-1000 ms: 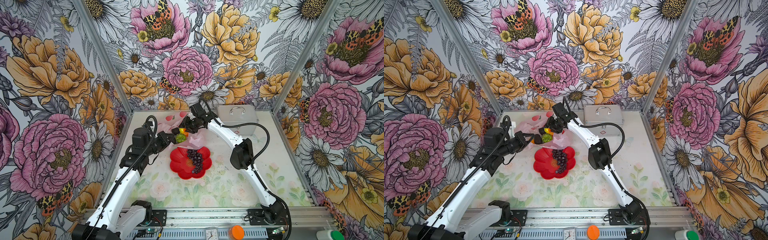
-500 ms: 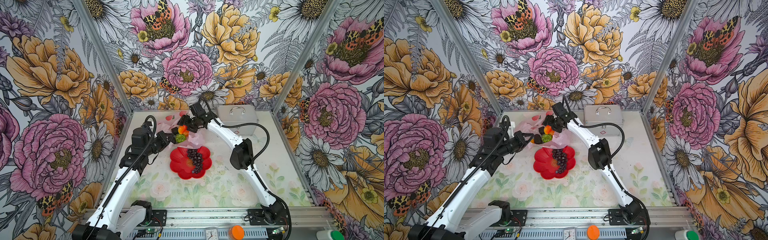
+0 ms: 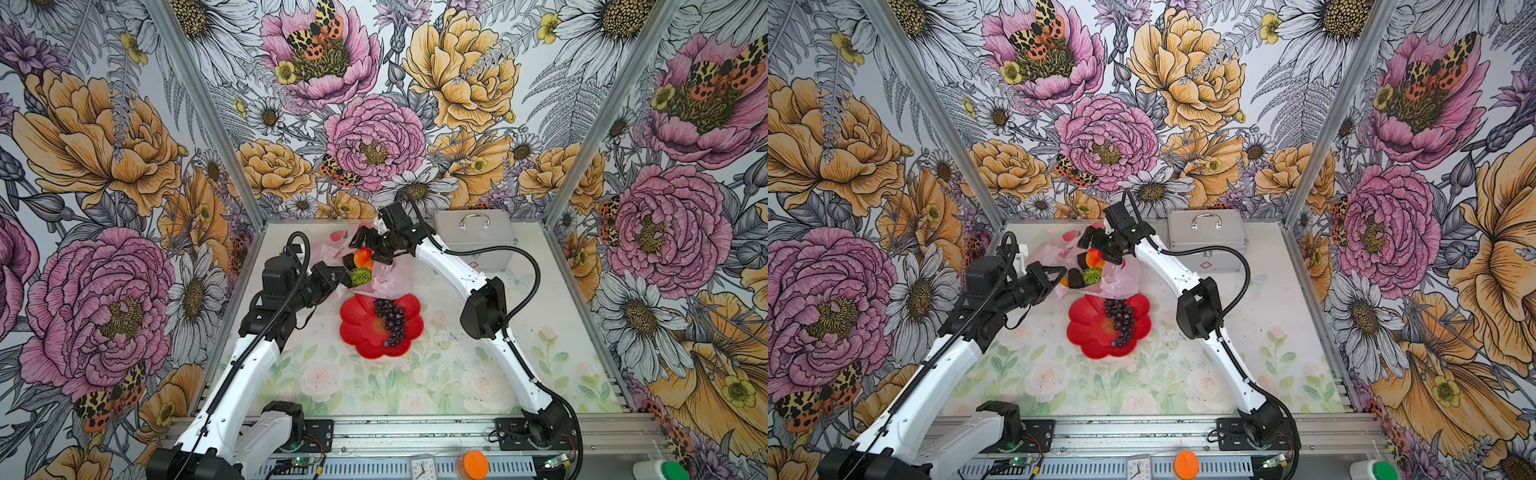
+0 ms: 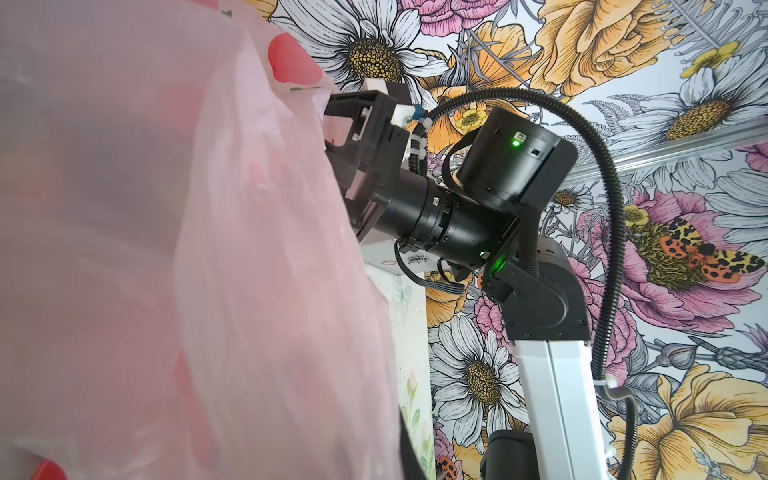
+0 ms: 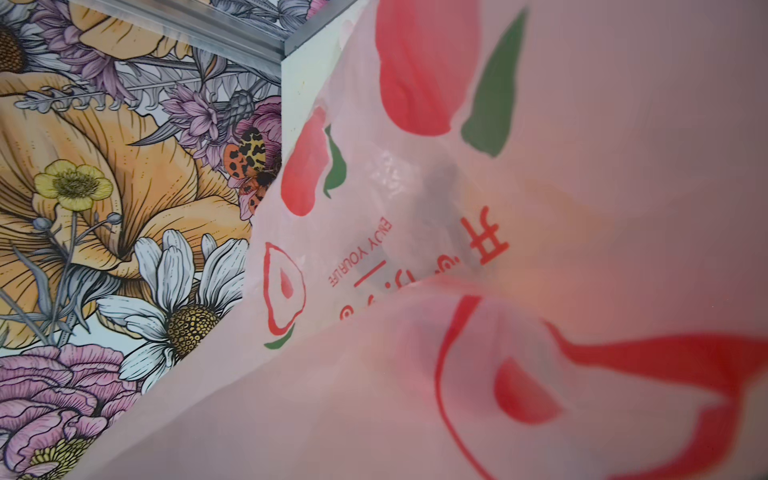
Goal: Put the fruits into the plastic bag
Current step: 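Push the mango into the pink bag and open the right gripper, then withdraw the open right gripper up and out of the bag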
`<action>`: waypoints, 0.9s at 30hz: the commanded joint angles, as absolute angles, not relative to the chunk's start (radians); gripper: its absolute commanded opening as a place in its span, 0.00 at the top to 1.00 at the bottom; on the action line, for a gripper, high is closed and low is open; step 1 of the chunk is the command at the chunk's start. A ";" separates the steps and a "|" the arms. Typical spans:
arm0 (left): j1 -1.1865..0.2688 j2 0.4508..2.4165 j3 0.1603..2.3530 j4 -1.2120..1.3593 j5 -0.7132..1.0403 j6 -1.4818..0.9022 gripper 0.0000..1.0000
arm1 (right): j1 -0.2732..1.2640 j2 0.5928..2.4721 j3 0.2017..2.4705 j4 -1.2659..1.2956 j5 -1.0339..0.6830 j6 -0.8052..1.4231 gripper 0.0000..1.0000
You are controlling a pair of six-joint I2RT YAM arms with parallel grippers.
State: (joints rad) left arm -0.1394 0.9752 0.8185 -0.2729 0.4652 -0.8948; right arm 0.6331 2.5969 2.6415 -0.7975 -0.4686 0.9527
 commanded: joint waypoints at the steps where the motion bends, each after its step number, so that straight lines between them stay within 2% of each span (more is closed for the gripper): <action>1: -0.126 0.962 0.800 -0.226 0.488 -0.920 1.00 | 0.624 2.554 2.674 -0.723 -0.569 0.969 0.01; 16: -0.127 0.980 0.781 -0.180 0.495 -0.951 1.00 | 0.614 2.533 2.674 -0.590 -0.711 1.030 0.00; 27: -0.137 0.979 0.778 -0.175 0.488 -0.942 1.00 | 0.605 2.431 2.665 -0.575 -0.749 1.030 0.00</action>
